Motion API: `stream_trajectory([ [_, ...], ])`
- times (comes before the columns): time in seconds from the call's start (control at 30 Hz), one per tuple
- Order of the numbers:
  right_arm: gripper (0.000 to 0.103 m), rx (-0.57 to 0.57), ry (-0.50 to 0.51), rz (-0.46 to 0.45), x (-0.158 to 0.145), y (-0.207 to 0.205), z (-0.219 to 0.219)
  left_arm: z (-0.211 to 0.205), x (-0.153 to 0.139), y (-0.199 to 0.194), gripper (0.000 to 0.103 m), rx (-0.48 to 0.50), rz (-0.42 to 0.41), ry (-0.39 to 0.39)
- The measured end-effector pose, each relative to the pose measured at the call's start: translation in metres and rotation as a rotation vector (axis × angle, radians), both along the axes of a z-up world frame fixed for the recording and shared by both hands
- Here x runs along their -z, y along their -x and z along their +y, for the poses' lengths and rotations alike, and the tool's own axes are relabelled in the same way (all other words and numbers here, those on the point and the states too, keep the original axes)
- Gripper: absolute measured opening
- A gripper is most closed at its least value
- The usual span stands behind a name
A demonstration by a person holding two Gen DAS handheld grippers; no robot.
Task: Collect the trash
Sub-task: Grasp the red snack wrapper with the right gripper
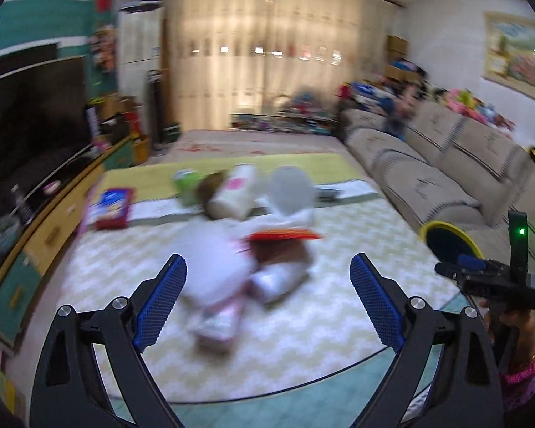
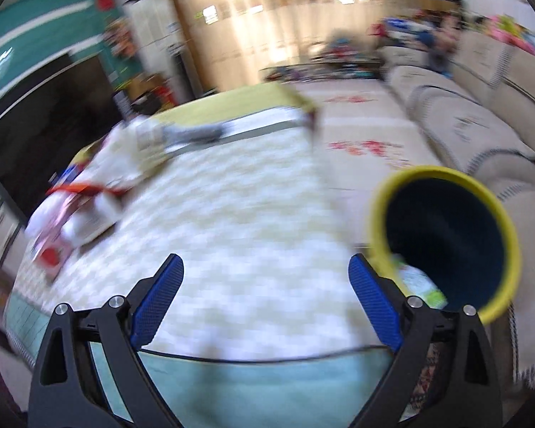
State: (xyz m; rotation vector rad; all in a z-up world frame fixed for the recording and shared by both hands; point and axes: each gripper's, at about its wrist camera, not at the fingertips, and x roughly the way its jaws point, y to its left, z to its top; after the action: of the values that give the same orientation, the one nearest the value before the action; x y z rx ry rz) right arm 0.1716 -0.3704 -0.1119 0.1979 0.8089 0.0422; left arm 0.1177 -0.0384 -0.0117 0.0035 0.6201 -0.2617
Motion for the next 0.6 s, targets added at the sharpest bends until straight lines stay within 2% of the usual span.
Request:
stream_trajectory([
  [0.17, 0.089, -0.187, -0.001, 0.018, -0.001, -0.024, 0.074, 0.052, 0.015, 0.002, 0.092, -0.082, 0.019, 0.038],
  [0.33, 0.086, -0.285, 0.048, -0.064, -0.023, -0.043, 0.125, 0.065, 0.027, 0.002, 0.092, -0.093, 0.036, 0.063],
  [0.47, 0.068, -0.382, 0.104, -0.117, -0.035, -0.056, 0.16, 0.066, 0.029, 0.005, 0.092, -0.095, 0.038, 0.076],
  [0.6, 0.058, -0.449, 0.176, -0.139, -0.037, -0.065, 0.182, 0.071, 0.033, 0.006, 0.092, -0.109, 0.047, 0.089],
])
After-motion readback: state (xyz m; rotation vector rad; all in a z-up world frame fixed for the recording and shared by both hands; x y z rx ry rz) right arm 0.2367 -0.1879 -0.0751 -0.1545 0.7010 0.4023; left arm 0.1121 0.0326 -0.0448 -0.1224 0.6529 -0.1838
